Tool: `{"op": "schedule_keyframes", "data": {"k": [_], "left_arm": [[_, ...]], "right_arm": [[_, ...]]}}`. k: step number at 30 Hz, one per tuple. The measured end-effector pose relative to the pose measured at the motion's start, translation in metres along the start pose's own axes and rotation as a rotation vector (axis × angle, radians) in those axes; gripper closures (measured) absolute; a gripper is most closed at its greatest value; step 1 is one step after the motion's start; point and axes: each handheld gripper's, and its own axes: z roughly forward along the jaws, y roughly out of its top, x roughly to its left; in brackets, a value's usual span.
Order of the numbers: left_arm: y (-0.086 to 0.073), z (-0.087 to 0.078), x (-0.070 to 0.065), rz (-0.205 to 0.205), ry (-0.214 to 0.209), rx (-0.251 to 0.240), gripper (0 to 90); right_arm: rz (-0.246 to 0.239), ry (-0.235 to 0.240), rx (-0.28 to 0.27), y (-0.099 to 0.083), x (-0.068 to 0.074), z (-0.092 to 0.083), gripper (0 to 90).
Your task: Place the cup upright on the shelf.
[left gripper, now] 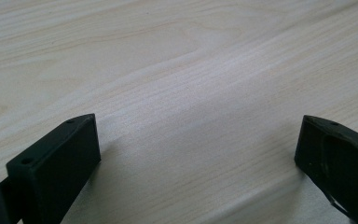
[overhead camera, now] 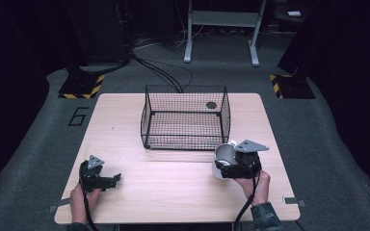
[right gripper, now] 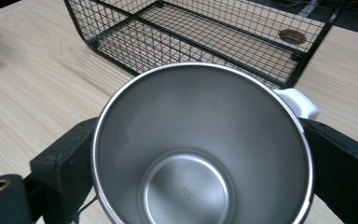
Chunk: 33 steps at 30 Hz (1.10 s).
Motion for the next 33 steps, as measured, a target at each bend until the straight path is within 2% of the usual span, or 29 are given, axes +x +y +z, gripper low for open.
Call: {"op": "schedule_keyframes", "data": {"k": [7, 21, 33], "left_arm": [[0.0, 0.0, 0.0, -0.001, -0.002, 0.0, 0.0], [0.0, 0.0, 0.0, 0.0, 0.002, 0.005, 0.0], [0.001, 0.001, -0.001, -0.015, 0.018, -0.001, 0.0]], "right_arm": [[-0.028, 0.028, -0.001, 0.01, 0.007, 0.007, 6.0], [-0.04, 0.075, -0.008, 0.029, 0.014, 0.014, 6.0], [-0.063, 0.104, -0.018, 0.052, 0.018, 0.013, 6.0]]}}
